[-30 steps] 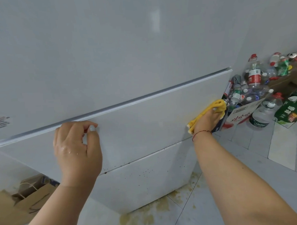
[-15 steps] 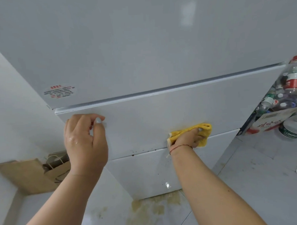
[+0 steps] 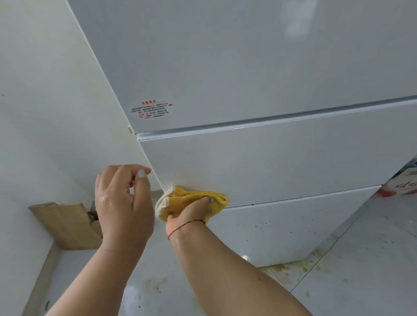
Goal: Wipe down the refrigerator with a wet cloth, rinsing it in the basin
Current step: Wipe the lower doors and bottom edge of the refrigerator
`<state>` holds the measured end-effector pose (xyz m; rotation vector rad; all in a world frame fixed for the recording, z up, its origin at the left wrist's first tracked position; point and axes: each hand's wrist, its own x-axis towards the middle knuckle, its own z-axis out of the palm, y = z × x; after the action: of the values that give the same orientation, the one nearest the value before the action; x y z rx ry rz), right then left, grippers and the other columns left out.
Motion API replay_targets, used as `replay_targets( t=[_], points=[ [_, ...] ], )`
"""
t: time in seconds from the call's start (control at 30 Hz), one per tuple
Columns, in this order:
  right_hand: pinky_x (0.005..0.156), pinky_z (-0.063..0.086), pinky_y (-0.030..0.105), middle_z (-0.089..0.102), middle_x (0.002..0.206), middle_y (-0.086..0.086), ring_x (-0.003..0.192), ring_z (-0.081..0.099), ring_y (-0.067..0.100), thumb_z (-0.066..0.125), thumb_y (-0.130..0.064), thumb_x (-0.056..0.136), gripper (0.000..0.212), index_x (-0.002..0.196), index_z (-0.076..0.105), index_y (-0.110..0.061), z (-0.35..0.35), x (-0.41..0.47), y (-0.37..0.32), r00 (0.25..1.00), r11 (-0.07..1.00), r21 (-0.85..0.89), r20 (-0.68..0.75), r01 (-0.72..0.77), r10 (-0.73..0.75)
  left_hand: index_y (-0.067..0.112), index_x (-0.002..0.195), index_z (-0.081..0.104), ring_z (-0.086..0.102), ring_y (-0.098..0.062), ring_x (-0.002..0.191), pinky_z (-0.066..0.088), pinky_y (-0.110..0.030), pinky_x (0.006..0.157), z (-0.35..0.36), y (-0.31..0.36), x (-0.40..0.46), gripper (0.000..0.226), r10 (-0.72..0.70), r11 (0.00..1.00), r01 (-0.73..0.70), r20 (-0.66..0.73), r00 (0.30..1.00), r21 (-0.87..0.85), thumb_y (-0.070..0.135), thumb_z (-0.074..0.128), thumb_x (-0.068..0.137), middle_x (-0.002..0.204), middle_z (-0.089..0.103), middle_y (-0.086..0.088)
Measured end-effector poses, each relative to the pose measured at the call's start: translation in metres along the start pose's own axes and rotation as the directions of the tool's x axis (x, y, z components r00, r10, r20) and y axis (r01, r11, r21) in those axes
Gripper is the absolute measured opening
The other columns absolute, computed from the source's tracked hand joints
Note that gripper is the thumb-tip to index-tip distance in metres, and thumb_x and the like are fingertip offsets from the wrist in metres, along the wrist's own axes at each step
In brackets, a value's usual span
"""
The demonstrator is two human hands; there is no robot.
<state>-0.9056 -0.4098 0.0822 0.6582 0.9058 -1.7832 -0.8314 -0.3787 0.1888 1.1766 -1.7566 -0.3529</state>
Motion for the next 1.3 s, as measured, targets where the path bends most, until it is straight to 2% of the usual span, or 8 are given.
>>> replay_targets(
  t=[0.13, 0.4, 0.53, 0.67, 0.8, 0.97, 1.1, 1.3],
  points=[
    [0.103, 0.040, 0.055, 0.058, 0.132, 0.014, 0.118, 0.057, 0.038, 0.031, -0.074, 0.082, 0.081, 0.138, 0.049, -0.018, 0.010, -0.016, 0.015, 0.993, 0.988, 0.107, 0.029, -0.113, 0.110, 0.013, 0.088, 0.069, 0.041, -0.005, 0.093, 0.026, -0.003, 0.082, -0.005, -0.004, 0.000, 0.028, -0.010, 1.000, 0.010, -0.015, 1.000, 0.004, 0.017, 0.041, 0.091, 0.091, 0.056, 0.006],
    [0.116, 0.004, 0.059, 0.017, 0.158, 0.019, 0.143, 0.018, 0.041, 0.019, -0.046, 0.102, 0.060, 0.149, 0.027, -0.008, -0.017, -0.020, -0.061, 0.915, 0.913, 0.085, 0.094, -0.400, 0.392, 0.009, 0.087, 0.069, 0.042, -0.006, 0.091, 0.028, -0.021, 0.080, 0.016, 0.023, -0.014, 0.028, 0.040, 0.999, -0.040, 0.024, 0.999, -0.015, 0.015, 0.042, 0.090, 0.089, 0.056, 0.005],
    [0.108, 0.012, 0.068, 0.062, 0.097, 0.025, 0.107, 0.051, 0.042, 0.016, -0.032, 0.101, 0.047, 0.090, 0.050, -0.002, -0.034, -0.012, -0.120, 0.948, 0.944, 0.101, -0.029, -0.313, 0.317, 0.010, 0.088, 0.069, 0.041, -0.004, 0.093, 0.028, -0.022, 0.082, 0.035, 0.047, -0.023, 0.028, 0.031, 0.999, -0.029, 0.053, 0.998, -0.038, 0.017, 0.041, 0.090, 0.091, 0.057, 0.005],
    [0.103, 0.009, 0.076, 0.037, 0.150, 0.014, 0.140, 0.026, 0.042, 0.022, -0.046, 0.095, 0.049, 0.106, 0.051, -0.007, -0.061, 0.005, -0.203, 0.953, 0.957, 0.128, -0.125, -0.259, 0.274, 0.011, 0.089, 0.069, 0.041, -0.005, 0.092, 0.028, -0.021, 0.081, 0.059, 0.071, -0.032, 0.028, 0.051, 0.997, -0.046, 0.081, 0.995, -0.065, 0.016, 0.042, 0.090, 0.090, 0.057, 0.004],
    [0.105, 0.024, 0.065, 0.060, 0.124, 0.004, 0.122, 0.050, 0.033, 0.029, -0.050, 0.096, 0.043, 0.101, 0.060, -0.020, -0.084, -0.005, -0.282, 0.961, 0.989, 0.116, -0.251, -0.090, 0.117, 0.009, 0.090, 0.068, 0.040, -0.005, 0.091, 0.027, -0.010, 0.076, 0.082, 0.090, -0.040, 0.028, 0.074, 0.995, -0.066, 0.113, 0.991, -0.074, 0.017, 0.041, 0.090, 0.090, 0.057, 0.002],
    [0.090, 0.039, 0.064, 0.050, 0.070, 0.002, 0.076, 0.052, 0.019, 0.027, -0.054, 0.094, 0.043, 0.077, 0.050, -0.022, -0.101, -0.003, -0.342, 0.974, 0.992, 0.112, -0.223, 0.061, -0.035, 0.009, 0.107, 0.068, 0.043, -0.019, 0.098, 0.032, -0.023, 0.086, 0.106, 0.108, -0.043, 0.033, 0.151, 0.988, -0.154, 0.133, 0.980, 0.010, 0.020, 0.044, 0.087, 0.099, 0.058, -0.005],
    [0.058, 0.036, 0.030, 0.031, 0.039, 0.002, 0.049, 0.028, 0.018, 0.029, -0.044, 0.091, 0.039, 0.059, 0.027, -0.022, -0.118, 0.008, -0.363, 0.987, 0.976, 0.171, -0.108, 0.135, -0.118, 0.015, 0.128, 0.061, 0.038, -0.030, 0.111, 0.040, -0.047, 0.093, 0.120, 0.110, -0.050, 0.045, 0.317, 0.926, -0.345, 0.183, 0.931, 0.154, 0.020, 0.051, 0.084, 0.117, 0.050, -0.013],
    [0.059, 0.041, 0.028, 0.047, 0.064, -0.002, 0.054, 0.047, 0.019, 0.034, -0.069, 0.082, 0.049, 0.063, 0.043, -0.025, -0.096, -0.014, -0.363, 0.904, 0.906, 0.161, 0.114, 0.393, -0.412, 0.024, 0.138, 0.053, 0.038, -0.033, 0.106, 0.038, -0.053, 0.092, 0.122, 0.095, -0.051, 0.054, 0.368, 0.866, -0.422, 0.227, 0.901, 0.270, 0.026, 0.047, 0.084, 0.115, 0.044, -0.015]
  ],
)
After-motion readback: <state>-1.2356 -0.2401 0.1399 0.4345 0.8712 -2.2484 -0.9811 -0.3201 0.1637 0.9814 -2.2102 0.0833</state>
